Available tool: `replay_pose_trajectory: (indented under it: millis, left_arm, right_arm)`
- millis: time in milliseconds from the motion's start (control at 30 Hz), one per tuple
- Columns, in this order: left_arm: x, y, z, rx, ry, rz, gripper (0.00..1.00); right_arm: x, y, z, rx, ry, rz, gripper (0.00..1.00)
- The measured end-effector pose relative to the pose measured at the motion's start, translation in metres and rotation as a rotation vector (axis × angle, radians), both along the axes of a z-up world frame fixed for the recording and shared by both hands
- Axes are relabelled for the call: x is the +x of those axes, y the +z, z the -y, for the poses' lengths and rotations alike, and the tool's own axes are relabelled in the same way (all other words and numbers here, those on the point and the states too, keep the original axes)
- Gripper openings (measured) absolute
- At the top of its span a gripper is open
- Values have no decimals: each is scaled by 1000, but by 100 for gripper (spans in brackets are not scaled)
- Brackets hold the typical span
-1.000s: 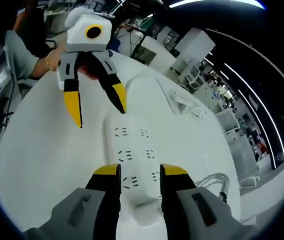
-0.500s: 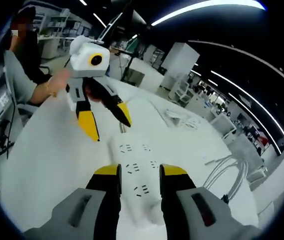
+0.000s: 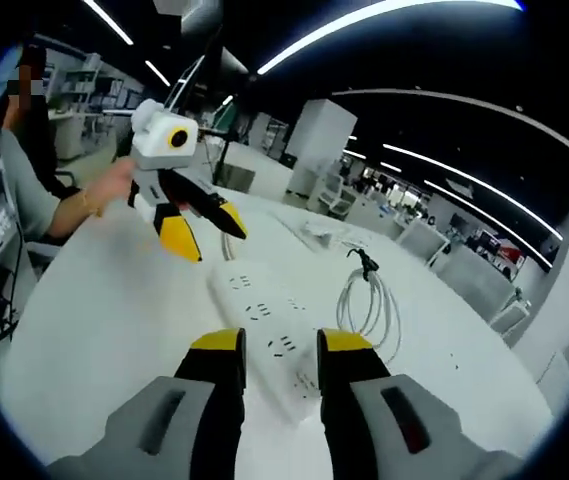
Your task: Straighten the power strip on the desk, plug the charger into it
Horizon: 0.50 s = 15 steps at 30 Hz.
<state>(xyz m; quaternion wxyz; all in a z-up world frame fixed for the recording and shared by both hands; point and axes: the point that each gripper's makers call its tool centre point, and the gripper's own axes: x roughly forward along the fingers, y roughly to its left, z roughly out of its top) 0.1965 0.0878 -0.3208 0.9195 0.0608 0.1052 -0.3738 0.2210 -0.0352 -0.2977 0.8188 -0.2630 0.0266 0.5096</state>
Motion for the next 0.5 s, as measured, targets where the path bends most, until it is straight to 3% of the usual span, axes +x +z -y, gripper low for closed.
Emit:
replay_pose_trajectory:
  millis: [100,500]
  left_arm:
    - [1,0,-2,2,5,-3,43]
    - [1,-12,-7,58,18,-31,43]
  right_arm:
    - [0,1,7,44,-16,-5,27]
    - [4,-4,25,98,-89,-1,29]
